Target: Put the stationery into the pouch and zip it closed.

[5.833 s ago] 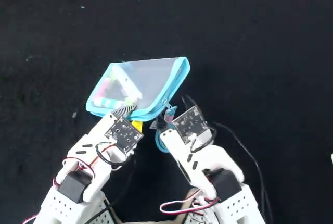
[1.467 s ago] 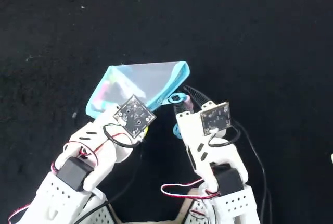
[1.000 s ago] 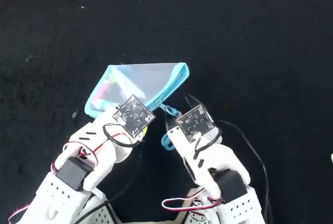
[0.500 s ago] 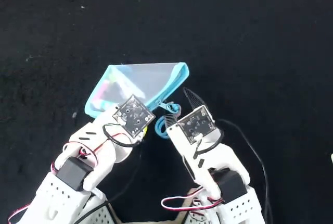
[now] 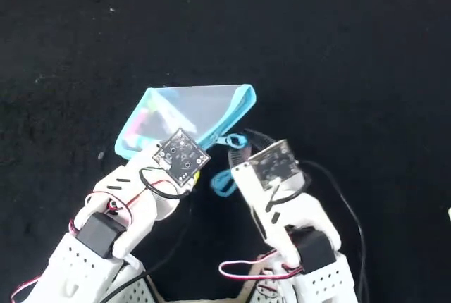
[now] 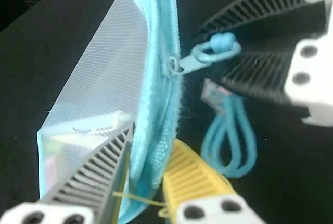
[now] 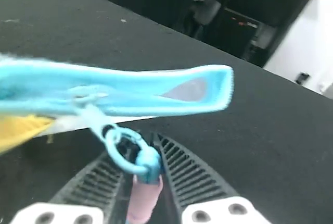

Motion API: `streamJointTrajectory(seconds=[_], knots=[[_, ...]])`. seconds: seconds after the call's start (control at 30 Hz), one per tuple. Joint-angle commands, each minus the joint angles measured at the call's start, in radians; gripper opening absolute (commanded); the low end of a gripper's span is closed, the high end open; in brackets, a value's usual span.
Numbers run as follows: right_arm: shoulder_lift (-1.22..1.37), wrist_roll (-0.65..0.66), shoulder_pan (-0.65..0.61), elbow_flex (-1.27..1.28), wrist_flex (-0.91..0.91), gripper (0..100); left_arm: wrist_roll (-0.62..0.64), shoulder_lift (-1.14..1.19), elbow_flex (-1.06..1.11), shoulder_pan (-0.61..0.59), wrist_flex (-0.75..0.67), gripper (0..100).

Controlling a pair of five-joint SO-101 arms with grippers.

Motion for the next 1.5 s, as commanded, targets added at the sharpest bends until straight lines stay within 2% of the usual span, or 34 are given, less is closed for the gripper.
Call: streamJointTrajectory(seconds=[0.0,0.2,0.43,0.6,0.7,0.8,0.87,1.17,1.3,1.47], knots=[[-0.096,-0.077,0.075,-0.024,-0.068,1.0,0.015,0.015,0.004,-0.004,0.006,3],[-0.09,-0.084,0.121,-0.025,-0.075,1.0,0.015,0.015,0.004,-0.004,0.008,3],[-0.09,-0.078,0.117,-0.022,-0.068,1.0,0.015,0.015,0.004,-0.004,0.008,3],[-0.096,-0.048,0.071,-0.061,0.038,1.5,0.015,0.015,0.004,-0.004,0.008,3],[-0.097,0.072,-0.005,-0.094,0.118,9.6,0.015,0.015,0.004,-0.004,0.009,3],[-0.097,0.107,-0.074,-0.096,0.153,21.1,0.015,0.015,0.004,-0.004,0.008,3],[-0.097,0.107,-0.083,-0.101,0.158,23.7,0.015,0.015,0.004,-0.004,0.008,3],[-0.099,0.106,-0.086,-0.116,0.153,23.6,0.015,0.015,0.004,-0.004,0.006,3],[-0.099,0.026,-0.086,-0.139,0.153,23.7,0.015,0.015,0.004,-0.004,0.006,3],[-0.099,0.037,-0.086,-0.11,0.13,23.7,0.015,0.015,0.004,-0.004,0.005,3]])
